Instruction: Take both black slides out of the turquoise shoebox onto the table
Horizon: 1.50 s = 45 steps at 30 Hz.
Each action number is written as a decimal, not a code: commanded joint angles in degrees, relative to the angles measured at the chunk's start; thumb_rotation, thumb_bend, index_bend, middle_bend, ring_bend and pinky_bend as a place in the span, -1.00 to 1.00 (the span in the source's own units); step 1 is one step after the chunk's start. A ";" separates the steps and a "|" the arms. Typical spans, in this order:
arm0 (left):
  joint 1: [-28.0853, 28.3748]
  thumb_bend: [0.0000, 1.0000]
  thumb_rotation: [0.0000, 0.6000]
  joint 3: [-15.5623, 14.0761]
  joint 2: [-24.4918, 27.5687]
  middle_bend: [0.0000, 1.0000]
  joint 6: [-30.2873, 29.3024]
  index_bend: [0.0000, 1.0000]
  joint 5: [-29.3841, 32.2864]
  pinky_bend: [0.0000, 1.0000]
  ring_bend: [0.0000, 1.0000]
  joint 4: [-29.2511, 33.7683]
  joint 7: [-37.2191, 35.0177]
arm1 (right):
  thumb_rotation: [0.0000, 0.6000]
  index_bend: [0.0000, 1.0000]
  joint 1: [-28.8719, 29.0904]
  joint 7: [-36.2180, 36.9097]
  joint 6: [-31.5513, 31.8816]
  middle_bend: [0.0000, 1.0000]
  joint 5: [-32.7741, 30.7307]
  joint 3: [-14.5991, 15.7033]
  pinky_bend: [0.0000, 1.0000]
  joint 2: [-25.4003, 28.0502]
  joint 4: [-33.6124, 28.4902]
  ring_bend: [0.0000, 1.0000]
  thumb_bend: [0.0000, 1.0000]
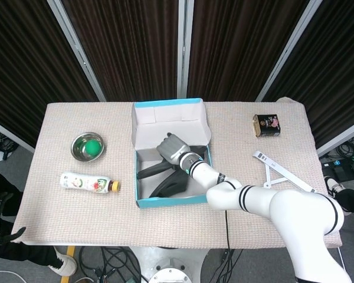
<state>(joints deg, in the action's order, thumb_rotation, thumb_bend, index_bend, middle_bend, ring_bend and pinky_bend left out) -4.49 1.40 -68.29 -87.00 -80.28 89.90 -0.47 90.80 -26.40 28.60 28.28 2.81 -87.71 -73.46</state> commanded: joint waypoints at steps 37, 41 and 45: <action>11.62 -1.00 1.00 5.56 4.71 -0.73 6.17 -0.63 -6.44 -0.78 -1.00 5.72 -2.18 | 1.00 -0.86 -37.87 28.54 7.95 -0.71 15.36 -5.10 -1.00 18.39 -2.12 -0.98 -0.66; 17.28 -1.00 1.00 7.92 6.91 -0.73 11.99 -0.63 -6.82 -0.76 -1.00 10.26 -2.56 | 1.00 -1.00 -38.78 28.68 10.89 -1.00 17.04 -7.35 -1.00 19.10 -3.17 -1.00 -0.85; 23.98 -1.00 1.00 11.40 7.56 -0.73 19.60 -0.63 -3.29 -0.75 -0.87 14.86 -1.00 | 1.00 -1.00 -40.16 29.28 13.59 -1.00 18.66 -9.51 -1.00 21.59 -5.31 -1.00 -0.92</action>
<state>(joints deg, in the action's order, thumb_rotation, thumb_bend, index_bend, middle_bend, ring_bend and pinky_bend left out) 15.16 10.13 -61.69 -72.07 -85.72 101.40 -2.23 51.51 2.59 41.12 46.00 -5.43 -67.58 -77.52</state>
